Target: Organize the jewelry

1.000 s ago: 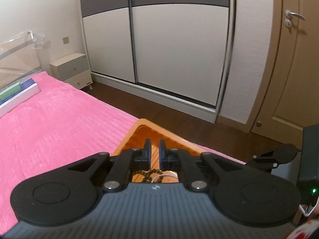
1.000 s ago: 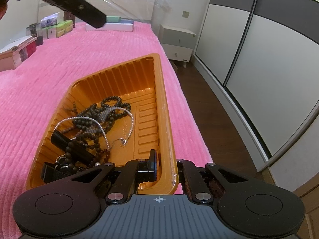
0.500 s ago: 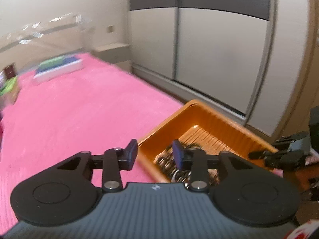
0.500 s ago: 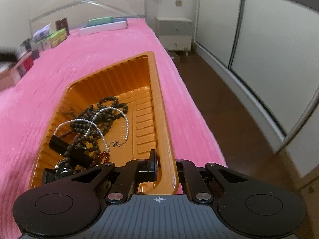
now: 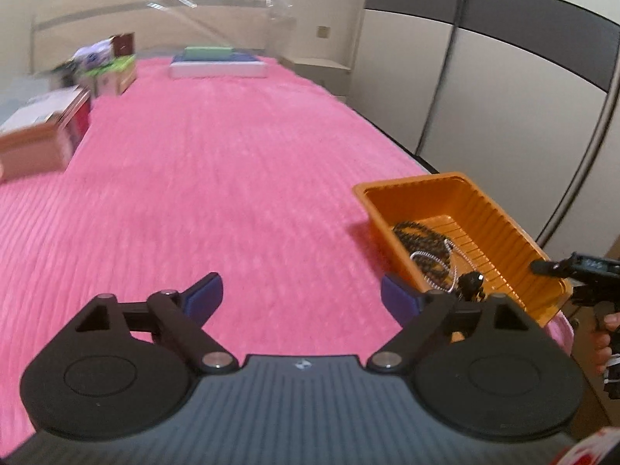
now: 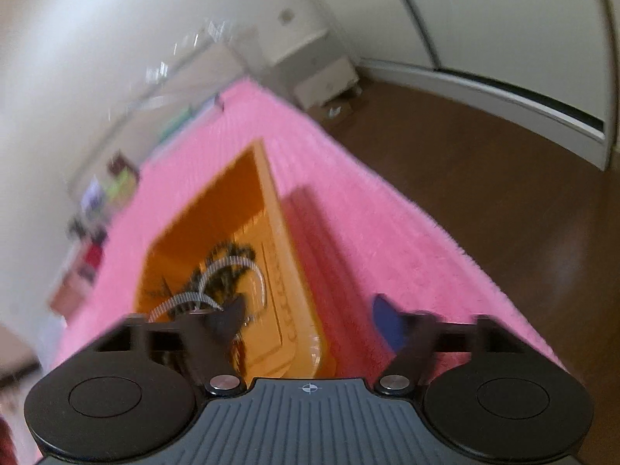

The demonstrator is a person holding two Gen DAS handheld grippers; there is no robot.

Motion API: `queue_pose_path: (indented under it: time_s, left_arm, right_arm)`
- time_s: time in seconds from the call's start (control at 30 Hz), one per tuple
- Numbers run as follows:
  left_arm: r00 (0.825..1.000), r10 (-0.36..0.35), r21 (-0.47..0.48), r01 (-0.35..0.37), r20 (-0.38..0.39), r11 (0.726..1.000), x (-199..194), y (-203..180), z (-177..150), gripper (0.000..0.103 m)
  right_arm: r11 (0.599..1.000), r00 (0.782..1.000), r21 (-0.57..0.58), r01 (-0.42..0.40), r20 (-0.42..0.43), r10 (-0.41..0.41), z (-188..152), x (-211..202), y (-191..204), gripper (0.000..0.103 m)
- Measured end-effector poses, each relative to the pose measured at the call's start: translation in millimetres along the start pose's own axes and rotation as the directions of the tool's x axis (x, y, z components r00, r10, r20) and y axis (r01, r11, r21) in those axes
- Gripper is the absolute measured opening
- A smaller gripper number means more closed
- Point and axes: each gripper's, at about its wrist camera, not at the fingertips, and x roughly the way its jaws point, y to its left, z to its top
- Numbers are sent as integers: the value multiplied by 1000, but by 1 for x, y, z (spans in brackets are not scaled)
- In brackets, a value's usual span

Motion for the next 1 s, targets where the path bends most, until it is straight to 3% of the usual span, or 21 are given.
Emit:
queue_pose_path:
  time_s: [0.17, 0.27, 0.37, 0.53, 0.73, 1.0]
  left_arm:
    - [998, 64, -64, -62, 24, 996, -17, 9, -27, 101]
    - [997, 76, -93, -75, 17, 993, -28, 10, -42, 102]
    - [995, 101, -108, -101, -6, 989, -37, 7, -54, 102]
    - [993, 99, -115, -106, -63, 988, -50, 2, -69, 102]
    - [986, 131, -128, -144, -107, 981, -60, 2, -95, 102]
    - [976, 159, -131, -178, -149, 975, -56, -1, -115, 102]
  right_arm:
    - [984, 982, -44, 173, 90, -169, -7, -37, 23, 75]
    - [963, 975, -170, 208, 116, -190, -19, -58, 60, 75]
    - [931, 981, -312, 192, 93, -171, -40, -65, 100, 78]
    - [882, 988, -458, 110, -42, -145, -82, -60, 140, 80]
    - [844, 979, -531, 77, -120, -165, -124, -47, 163, 81]
    - [815, 966, -573, 78, -160, -205, -144, -33, 170, 81]
